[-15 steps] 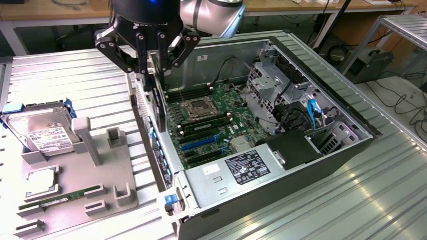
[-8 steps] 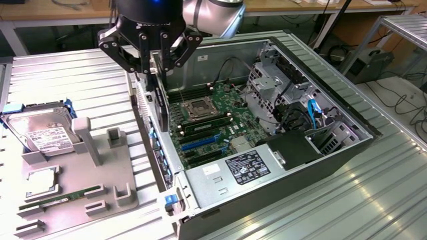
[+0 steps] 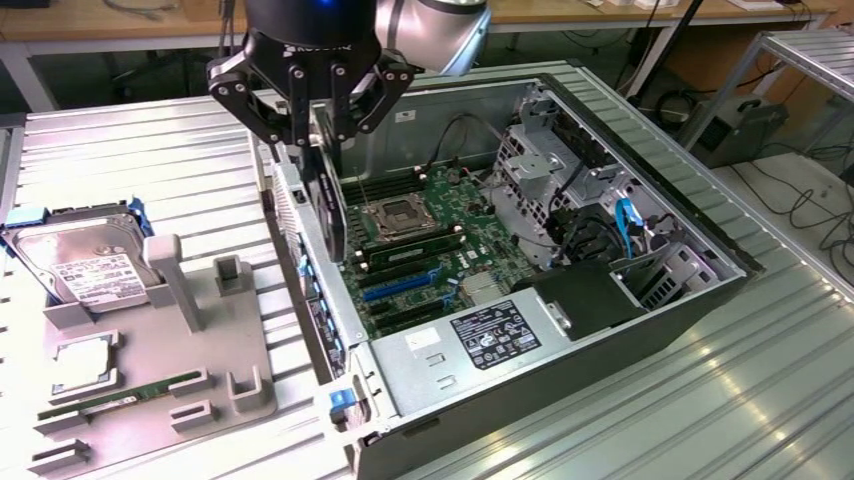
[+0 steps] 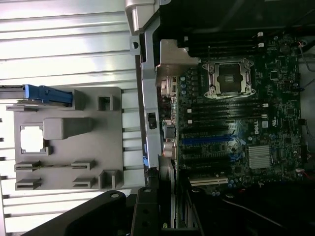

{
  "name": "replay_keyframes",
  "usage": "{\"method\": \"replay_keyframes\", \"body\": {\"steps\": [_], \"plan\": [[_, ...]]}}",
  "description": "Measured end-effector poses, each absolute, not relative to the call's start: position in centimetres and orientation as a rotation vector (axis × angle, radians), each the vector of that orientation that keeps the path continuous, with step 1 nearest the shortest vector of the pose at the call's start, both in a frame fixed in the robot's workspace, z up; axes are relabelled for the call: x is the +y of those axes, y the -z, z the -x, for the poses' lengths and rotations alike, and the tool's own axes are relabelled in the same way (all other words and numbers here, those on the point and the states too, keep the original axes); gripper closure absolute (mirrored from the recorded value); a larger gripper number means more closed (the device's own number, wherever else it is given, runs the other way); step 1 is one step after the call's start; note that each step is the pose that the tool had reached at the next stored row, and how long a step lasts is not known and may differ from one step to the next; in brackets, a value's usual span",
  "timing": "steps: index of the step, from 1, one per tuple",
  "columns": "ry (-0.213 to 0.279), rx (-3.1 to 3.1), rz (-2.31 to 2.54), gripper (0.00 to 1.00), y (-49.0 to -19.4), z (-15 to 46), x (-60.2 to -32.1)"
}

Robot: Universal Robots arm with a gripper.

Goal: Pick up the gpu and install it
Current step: 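Pick up the gpu and move the gpu toward the slot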

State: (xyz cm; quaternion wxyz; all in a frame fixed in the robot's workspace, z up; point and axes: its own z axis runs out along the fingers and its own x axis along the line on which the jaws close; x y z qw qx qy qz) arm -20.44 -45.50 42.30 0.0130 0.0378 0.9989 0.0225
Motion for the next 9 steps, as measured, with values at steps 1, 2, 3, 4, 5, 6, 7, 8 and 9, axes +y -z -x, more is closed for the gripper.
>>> {"method": "replay_keyframes", "body": {"steps": [1, 2, 3, 4, 5, 6, 7, 8, 9], "plan": [[-0.07, 3.113, -0.118, 0.74, -42.3, 20.35, -45.5], [-0.07, 3.113, -0.118, 0.74, -42.3, 20.26, -45.5], [-0.07, 3.113, -0.118, 0.74, -42.3, 20.15, -45.5], [-0.07, 3.113, -0.118, 0.74, -42.3, 20.06, -45.5], [-0.07, 3.112, -0.118, 0.74, -42.3, 19.98, -45.5], [-0.07, 3.113, -0.118, 0.74, -42.3, 19.89, -45.5], [-0.07, 3.113, -0.118, 0.74, -42.3, 19.79, -45.5], [-0.07, 3.113, -0.118, 0.74, -42.3, 19.7, -45.5], [-0.07, 3.113, -0.118, 0.74, -42.3, 19.61, -45.5]]}}
